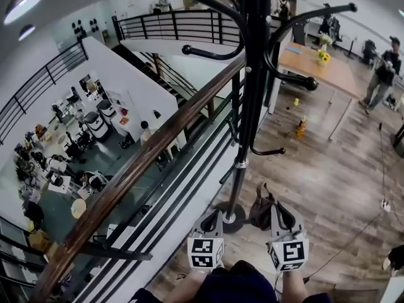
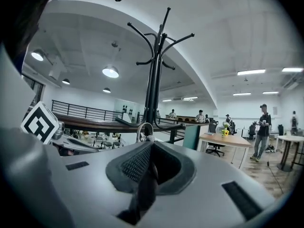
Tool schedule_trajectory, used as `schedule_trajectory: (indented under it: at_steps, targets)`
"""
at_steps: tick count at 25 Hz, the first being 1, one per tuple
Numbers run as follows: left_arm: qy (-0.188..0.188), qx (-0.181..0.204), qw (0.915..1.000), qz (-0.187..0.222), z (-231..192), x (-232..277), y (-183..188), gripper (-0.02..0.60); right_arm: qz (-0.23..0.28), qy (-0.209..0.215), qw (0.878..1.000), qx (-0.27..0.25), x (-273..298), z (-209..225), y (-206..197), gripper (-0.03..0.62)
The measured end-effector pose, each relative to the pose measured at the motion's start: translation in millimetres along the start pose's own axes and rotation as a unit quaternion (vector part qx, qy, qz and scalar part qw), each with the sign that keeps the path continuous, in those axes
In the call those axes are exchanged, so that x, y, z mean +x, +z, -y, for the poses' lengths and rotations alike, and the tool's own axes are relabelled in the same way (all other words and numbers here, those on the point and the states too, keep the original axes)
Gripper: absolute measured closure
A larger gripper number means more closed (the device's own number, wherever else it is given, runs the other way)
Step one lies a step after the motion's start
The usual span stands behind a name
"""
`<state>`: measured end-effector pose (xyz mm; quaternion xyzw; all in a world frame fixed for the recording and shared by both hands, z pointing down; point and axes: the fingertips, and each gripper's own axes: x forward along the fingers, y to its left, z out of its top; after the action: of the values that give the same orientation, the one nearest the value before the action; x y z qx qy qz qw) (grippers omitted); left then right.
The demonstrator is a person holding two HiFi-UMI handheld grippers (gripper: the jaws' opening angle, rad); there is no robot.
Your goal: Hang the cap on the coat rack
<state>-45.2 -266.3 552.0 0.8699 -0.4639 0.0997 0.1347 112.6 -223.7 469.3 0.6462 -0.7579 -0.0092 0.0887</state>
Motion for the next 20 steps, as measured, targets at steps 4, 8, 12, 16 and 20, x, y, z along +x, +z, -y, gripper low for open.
schedule_trajectory:
  at_steps: [4, 8, 12, 16, 20]
  targets:
    - [-0.007, -0.005, 0.9999, 0.007, 8, -3, 11, 0.578, 0.034, 0.007, 0.999, -0.012, -5, 8, 35, 0.568]
    - [-0.026, -0.004, 0.9996, -0.006, 24, -3, 18, 0.578, 0.06, 0.024, 0.998, 0.001, -13, 15, 68, 0.568]
    - [-0.026, -0.009, 0.9996, -0.001, 35, -8, 30, 0.578, 0.07, 0.038, 0.997, 0.007, -15, 20, 92, 0.568]
    - [-0.019, -0.009, 0.9997, 0.013, 41, -14, 51, 0.578, 0.075, 0.035, 0.996, 0.021, -17, 26, 108, 0.569]
    - [-0.006, -0.003, 0.9992, 0.039, 41, -24, 80, 0.578, 0.097, 0.045, 0.994, 0.027, -15, 22, 125, 0.568]
